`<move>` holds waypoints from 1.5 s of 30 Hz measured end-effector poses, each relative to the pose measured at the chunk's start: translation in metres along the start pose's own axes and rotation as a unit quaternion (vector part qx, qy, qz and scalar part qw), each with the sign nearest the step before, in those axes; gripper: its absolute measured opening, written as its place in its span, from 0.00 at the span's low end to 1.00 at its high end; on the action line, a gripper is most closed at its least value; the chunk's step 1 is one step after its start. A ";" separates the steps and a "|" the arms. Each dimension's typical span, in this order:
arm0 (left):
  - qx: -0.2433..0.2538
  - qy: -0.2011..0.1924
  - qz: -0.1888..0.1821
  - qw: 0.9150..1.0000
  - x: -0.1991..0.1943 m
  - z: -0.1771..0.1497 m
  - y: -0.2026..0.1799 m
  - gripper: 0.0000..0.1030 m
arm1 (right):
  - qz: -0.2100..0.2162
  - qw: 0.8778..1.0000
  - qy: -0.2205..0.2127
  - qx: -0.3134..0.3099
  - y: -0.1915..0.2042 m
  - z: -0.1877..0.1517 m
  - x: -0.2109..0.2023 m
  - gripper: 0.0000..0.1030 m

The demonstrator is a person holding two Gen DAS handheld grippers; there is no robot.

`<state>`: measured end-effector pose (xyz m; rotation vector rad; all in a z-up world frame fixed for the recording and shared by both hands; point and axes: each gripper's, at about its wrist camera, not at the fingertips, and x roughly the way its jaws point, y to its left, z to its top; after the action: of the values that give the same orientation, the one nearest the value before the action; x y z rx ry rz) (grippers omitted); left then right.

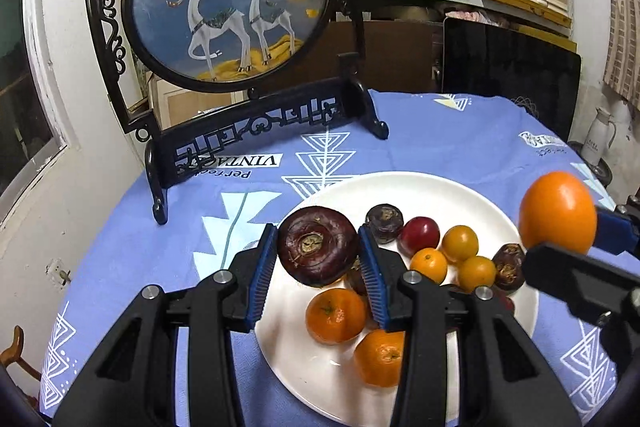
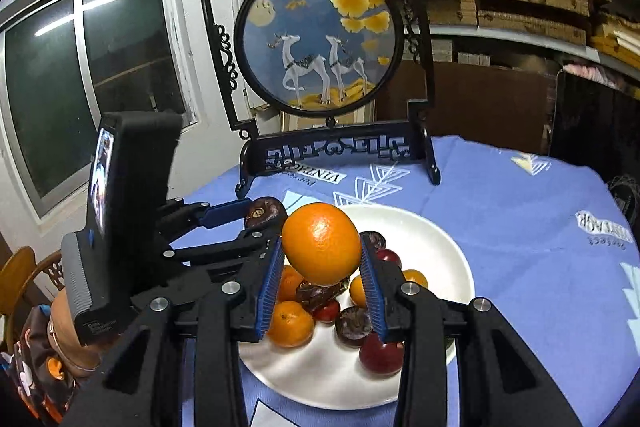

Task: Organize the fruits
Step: 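Lower the brown fruit with the left tool while the right tool lowers the mandarin onto the plate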

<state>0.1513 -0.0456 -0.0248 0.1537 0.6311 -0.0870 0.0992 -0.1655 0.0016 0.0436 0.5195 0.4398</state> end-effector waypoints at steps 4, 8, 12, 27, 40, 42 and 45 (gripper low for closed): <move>0.015 0.008 0.003 1.000 0.006 -0.005 -0.008 0.39 | -0.010 1.000 0.008 0.007 -0.007 -0.005 0.006 0.37; 0.022 0.007 0.003 1.000 0.007 -0.006 -0.011 0.39 | -0.013 1.000 0.012 0.013 -0.011 -0.008 0.010 0.37; 0.024 0.010 0.003 1.000 0.009 -0.007 -0.012 0.39 | -0.015 1.000 0.015 0.018 -0.013 -0.011 0.014 0.37; 0.026 0.015 0.006 1.000 0.011 -0.009 -0.013 0.40 | -0.021 0.999 0.021 0.027 -0.015 -0.014 0.022 0.37; 0.030 0.010 0.018 0.999 0.012 -0.010 -0.013 0.40 | -0.029 0.999 0.018 0.029 -0.015 -0.015 0.023 0.38; 0.031 0.011 0.018 0.999 0.012 -0.010 -0.014 0.40 | -0.030 0.999 0.019 0.030 -0.015 -0.015 0.025 0.38; 0.034 0.011 0.018 0.999 0.012 -0.010 -0.015 0.40 | -0.037 0.999 0.014 0.030 -0.015 -0.016 0.025 0.38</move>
<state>0.1533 -0.0588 -0.0422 0.2315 0.6481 -0.0730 0.1169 -0.1695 -0.0262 0.0755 0.5600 0.3537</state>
